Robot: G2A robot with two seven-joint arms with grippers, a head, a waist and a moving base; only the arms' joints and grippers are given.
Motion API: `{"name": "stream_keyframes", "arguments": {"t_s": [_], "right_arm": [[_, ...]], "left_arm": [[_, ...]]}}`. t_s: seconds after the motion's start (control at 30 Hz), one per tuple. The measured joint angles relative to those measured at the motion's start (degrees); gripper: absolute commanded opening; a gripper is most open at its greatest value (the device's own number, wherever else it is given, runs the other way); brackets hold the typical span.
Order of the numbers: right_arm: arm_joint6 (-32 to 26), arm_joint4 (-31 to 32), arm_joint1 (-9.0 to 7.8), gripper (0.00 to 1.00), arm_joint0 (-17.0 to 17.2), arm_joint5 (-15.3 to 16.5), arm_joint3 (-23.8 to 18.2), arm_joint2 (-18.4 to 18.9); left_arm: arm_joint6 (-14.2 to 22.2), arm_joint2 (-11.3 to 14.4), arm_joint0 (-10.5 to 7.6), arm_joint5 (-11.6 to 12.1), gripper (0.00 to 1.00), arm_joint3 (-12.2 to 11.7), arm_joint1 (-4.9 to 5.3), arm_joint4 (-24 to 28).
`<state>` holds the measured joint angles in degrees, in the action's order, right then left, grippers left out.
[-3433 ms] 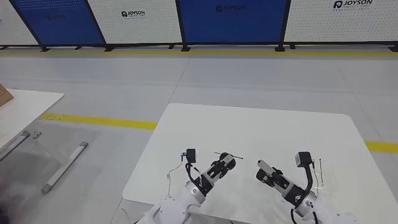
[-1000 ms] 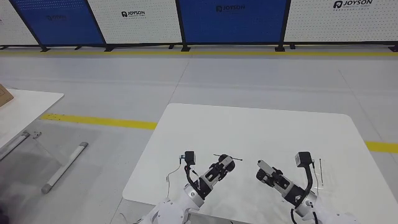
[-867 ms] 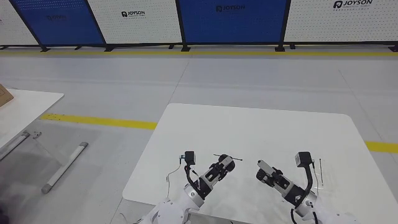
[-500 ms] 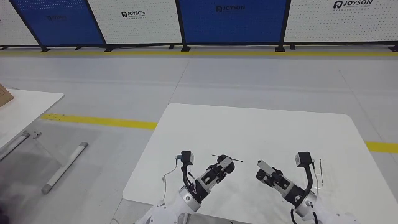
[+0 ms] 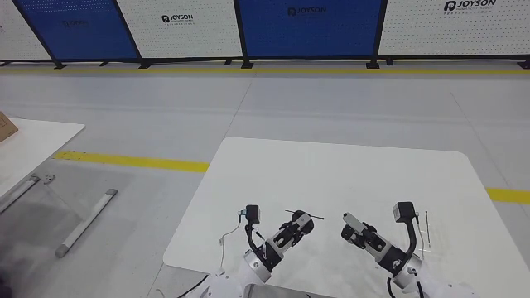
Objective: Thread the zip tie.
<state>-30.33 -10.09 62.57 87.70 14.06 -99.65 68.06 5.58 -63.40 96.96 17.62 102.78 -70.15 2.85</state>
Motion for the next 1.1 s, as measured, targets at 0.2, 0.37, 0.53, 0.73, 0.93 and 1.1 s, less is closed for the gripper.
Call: {"name": "stream_keyframes", "arguments": {"t_s": [0.2, 0.37, 0.53, 0.73, 0.93, 1.1], "right_arm": [[0.0, 0.0, 0.0, 1.0, 0.0, 0.0, 0.0, 0.0], [0.0, 0.0, 0.0, 1.0, 0.0, 0.0, 0.0, 0.0], [0.0, 0.0, 0.0, 1.0, 0.0, 0.0, 0.0, 0.0], [0.0, 0.0, 0.0, 1.0, 0.0, 0.0, 0.0, 0.0], [-2.27, -1.59, -0.6, 1.0, 0.31, 1.42, -1.71, 4.13], [-10.16, 0.22, -2.08, 1.0, 2.25, 1.77, -3.79, 11.09]], "left_arm": [[0.07, -0.03, 0.02, 0.02, 0.0, 0.05, 0.01, 0.0], [0.06, -0.03, 0.02, 0.02, 0.0, 0.05, 0.01, -0.01], [0.06, -0.03, 0.02, 0.02, 0.0, 0.05, 0.01, -0.01], [0.06, -0.03, 0.02, 0.02, 0.0, 0.05, 0.01, -0.01], [0.06, -0.03, 0.02, 0.02, 0.0, 0.05, 0.01, -0.01], [0.06, -0.03, 0.02, 0.02, 0.0, 0.05, 0.01, -0.01]]}}
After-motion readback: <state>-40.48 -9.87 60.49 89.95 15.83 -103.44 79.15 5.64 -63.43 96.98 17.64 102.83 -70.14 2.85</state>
